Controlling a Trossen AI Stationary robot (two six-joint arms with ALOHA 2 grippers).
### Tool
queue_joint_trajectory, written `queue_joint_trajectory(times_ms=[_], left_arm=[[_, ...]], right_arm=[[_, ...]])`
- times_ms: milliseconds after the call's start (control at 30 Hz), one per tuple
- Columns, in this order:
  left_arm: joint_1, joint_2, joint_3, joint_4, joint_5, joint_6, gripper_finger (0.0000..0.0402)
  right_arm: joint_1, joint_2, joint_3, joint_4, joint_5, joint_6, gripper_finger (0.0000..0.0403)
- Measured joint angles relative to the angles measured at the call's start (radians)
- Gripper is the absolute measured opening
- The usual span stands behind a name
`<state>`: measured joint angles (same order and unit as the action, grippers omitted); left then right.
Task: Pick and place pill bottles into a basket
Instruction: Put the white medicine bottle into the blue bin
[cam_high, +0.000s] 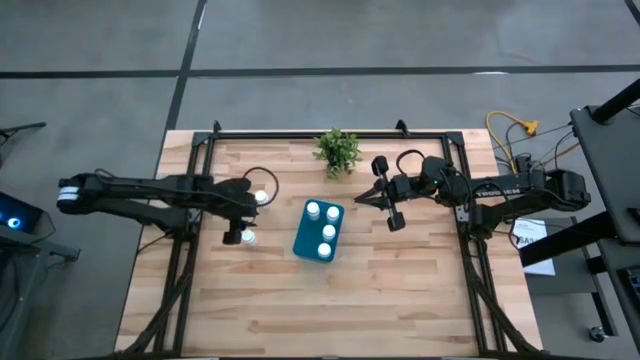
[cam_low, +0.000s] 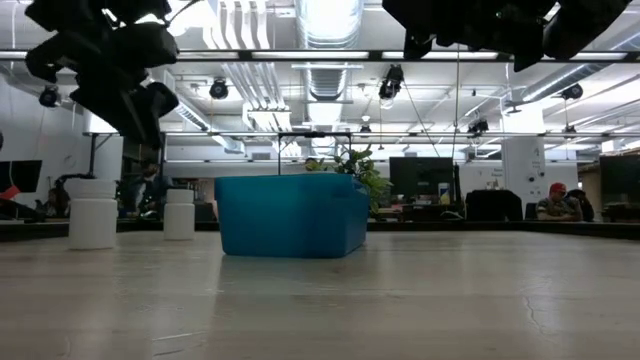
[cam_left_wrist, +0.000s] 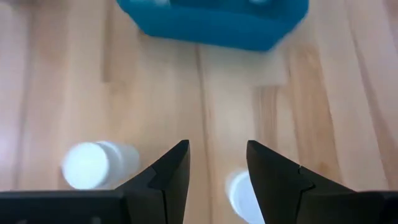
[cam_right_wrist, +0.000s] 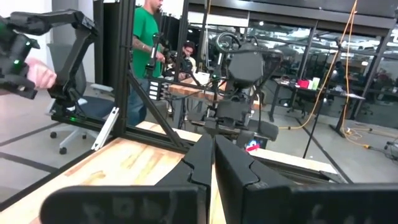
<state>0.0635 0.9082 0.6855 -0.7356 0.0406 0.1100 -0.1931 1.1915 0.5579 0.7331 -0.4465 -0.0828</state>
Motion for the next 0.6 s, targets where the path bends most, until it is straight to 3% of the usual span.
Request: queue_joint_trajectory(times_ms=[200, 600], left_arm=[[-0.013, 0.076, 0.06, -0.058, 0.096, -0.042, 0.0157], [-0.042, 0.131, 0.049, -0.145, 0.126, -0.197, 0.0264]], right_arm=[[-0.006, 0.0, 0.0, -0.004, 0.0, 0.002, 0.0008], [-0.008, 0.0, 0.0, -0.006, 0.0, 0.005, 0.0008]])
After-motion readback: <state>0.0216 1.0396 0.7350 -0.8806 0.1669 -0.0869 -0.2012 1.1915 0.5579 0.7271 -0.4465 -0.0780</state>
